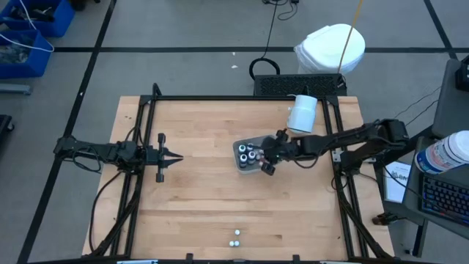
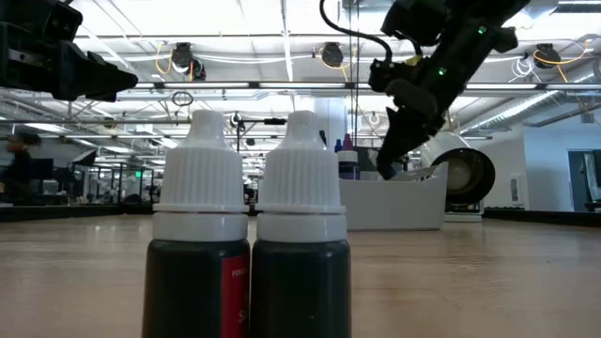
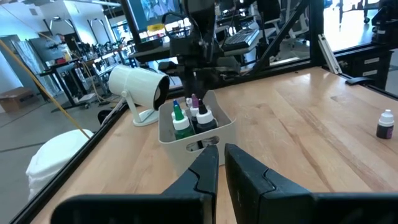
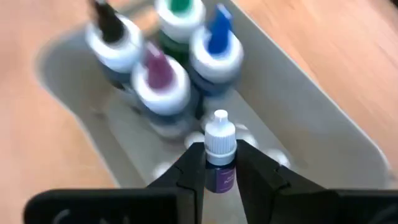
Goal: Pick & Place food coloring
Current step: Put the small purple food coloring bottle into the gray bin
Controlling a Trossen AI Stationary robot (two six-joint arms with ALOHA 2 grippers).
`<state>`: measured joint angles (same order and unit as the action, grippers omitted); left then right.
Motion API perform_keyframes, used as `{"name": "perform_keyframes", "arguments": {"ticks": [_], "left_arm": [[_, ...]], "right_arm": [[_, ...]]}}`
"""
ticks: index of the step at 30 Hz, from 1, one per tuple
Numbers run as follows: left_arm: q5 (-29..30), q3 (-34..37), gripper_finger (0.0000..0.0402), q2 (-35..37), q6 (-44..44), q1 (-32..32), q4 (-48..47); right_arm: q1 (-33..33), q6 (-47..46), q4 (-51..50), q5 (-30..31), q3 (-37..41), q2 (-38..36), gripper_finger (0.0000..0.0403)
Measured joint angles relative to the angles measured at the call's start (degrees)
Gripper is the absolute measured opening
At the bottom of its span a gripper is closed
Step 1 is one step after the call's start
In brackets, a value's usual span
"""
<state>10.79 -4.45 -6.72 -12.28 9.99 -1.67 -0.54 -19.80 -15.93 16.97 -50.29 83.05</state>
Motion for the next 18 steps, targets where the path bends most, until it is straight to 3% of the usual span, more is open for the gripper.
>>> {"name": "perform_keyframes", "arguments": {"ticks": [7, 14, 18], "left_arm": [[-0.2, 0.0, 0.0037, 0.0, 0.7, 0.0, -0.1], [-0.2, 0.0, 0.0037, 0.0, 0.8, 0.0, -0.1], [-0.2, 0.0, 0.0037, 0.0, 0.8, 0.0, -0.1]], "right_arm": [[-4.2, -7.9, 4.3, 11.5, 4.5, 0.0, 0.0041], [-8.2, -14.3, 18.2, 21.7, 12.3, 0.0, 0.004], [-10.3, -15.1, 26.2, 24.6, 16.3, 0.0, 0.0035]]}}
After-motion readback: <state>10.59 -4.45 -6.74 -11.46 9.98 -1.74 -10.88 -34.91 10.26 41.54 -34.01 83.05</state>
